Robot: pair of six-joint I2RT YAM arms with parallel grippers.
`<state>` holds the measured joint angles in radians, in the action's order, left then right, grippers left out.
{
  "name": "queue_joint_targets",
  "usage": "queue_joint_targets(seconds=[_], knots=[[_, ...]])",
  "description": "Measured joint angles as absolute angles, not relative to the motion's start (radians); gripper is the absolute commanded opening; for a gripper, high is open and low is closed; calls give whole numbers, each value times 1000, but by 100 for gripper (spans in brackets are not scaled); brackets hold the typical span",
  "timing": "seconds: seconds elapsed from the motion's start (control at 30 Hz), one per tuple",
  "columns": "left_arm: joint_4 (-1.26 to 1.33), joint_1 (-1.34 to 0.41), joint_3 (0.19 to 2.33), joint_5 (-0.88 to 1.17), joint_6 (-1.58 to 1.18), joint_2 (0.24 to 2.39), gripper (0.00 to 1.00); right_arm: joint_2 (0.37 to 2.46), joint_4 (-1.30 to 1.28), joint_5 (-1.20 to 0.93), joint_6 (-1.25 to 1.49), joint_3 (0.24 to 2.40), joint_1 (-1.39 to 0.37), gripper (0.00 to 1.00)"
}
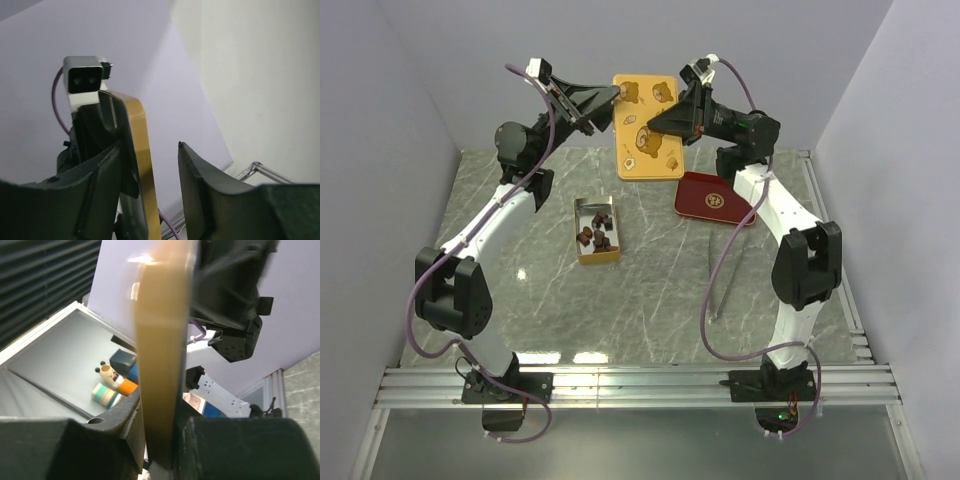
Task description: Pack the chocolate
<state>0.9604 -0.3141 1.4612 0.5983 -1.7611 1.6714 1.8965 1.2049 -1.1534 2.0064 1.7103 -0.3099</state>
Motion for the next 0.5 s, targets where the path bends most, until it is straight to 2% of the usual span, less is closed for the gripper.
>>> queue_joint_targets(seconds=[0.07,0.13,0.27,0.5], knots=[[901,-315,1454,601,-1726,1657,60,1879,1176,-1152,2004,1695,-310,24],[857,-315,1434,602,-1700,1635,58,1863,1154,-1150,1998,1683,-305,22],[798,-315,1389,601,-1654,1583,66,1834,1099,-1148,1966,1655,-303,19],[655,-307,1359,600,-1544,1507,71,1799,954,-1148,1851,1597,-300,18]])
